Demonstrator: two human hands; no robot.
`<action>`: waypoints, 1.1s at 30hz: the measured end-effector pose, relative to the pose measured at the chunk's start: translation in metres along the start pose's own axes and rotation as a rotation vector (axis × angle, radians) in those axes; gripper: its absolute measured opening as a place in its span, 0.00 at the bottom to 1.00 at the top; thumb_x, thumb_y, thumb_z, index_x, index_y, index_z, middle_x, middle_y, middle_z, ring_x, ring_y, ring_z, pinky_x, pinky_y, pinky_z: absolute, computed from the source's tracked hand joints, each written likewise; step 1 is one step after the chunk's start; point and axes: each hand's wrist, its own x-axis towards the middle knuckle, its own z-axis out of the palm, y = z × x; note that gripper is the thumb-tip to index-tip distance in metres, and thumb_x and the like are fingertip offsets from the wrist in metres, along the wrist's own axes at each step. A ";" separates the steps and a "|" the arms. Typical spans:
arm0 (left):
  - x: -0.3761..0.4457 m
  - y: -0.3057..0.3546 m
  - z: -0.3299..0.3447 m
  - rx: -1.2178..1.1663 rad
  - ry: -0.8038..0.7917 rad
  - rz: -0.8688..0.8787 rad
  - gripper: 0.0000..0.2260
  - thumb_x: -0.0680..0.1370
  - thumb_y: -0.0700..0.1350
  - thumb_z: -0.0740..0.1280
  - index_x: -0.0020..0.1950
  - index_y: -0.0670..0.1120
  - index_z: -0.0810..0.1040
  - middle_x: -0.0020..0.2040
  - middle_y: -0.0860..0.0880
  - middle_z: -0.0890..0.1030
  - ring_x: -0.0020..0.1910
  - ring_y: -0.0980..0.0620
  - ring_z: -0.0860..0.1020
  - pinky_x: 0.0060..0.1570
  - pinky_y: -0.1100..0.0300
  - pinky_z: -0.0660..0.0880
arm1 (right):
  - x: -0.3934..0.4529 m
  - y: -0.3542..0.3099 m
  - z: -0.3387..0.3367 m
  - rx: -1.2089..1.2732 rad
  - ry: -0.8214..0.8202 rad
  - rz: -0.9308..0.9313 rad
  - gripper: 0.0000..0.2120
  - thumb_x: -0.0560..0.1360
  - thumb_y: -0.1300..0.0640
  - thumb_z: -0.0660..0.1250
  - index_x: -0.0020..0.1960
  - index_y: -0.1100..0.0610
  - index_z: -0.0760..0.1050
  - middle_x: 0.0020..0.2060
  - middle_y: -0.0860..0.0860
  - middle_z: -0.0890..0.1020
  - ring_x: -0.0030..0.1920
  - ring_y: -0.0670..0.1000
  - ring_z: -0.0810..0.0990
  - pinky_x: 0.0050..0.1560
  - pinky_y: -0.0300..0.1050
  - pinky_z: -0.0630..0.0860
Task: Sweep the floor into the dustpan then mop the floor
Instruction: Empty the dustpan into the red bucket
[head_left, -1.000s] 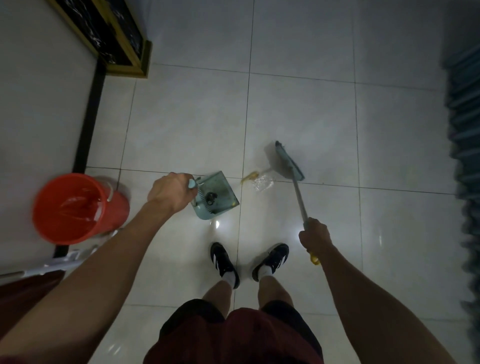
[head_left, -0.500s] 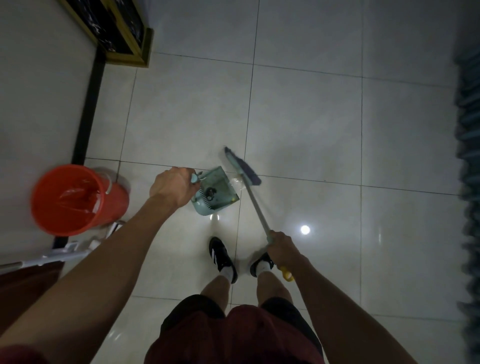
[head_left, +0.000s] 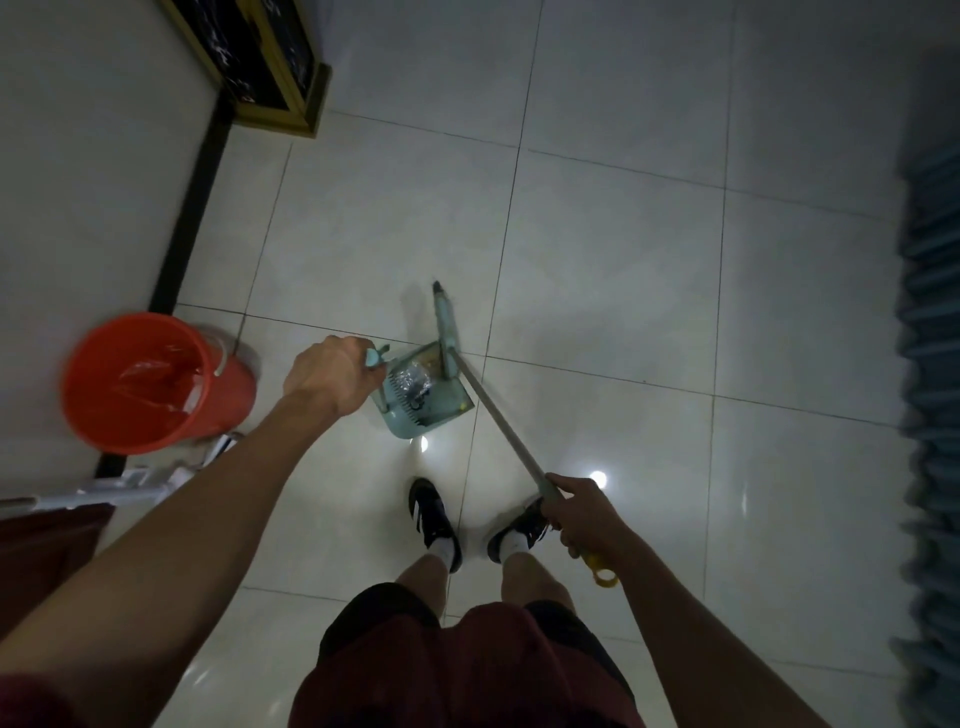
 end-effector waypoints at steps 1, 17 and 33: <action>-0.003 -0.005 0.000 -0.010 -0.005 -0.002 0.11 0.79 0.57 0.65 0.51 0.51 0.81 0.42 0.48 0.78 0.40 0.45 0.76 0.38 0.55 0.70 | -0.001 0.000 -0.002 -0.015 0.014 -0.004 0.24 0.76 0.62 0.66 0.72 0.54 0.72 0.41 0.56 0.79 0.25 0.46 0.75 0.22 0.37 0.70; -0.031 -0.067 0.013 -0.127 -0.041 -0.166 0.11 0.78 0.57 0.67 0.48 0.51 0.80 0.44 0.43 0.83 0.44 0.40 0.81 0.45 0.51 0.80 | 0.038 -0.030 0.033 -0.390 0.021 -0.097 0.20 0.77 0.62 0.65 0.68 0.61 0.72 0.59 0.59 0.79 0.53 0.56 0.80 0.53 0.45 0.79; -0.035 -0.065 0.002 -0.106 -0.008 -0.161 0.10 0.78 0.55 0.67 0.50 0.50 0.81 0.46 0.44 0.83 0.42 0.42 0.78 0.41 0.55 0.75 | 0.008 -0.042 0.039 -0.026 -0.112 -0.093 0.25 0.77 0.65 0.64 0.74 0.55 0.71 0.32 0.55 0.77 0.23 0.45 0.72 0.23 0.38 0.70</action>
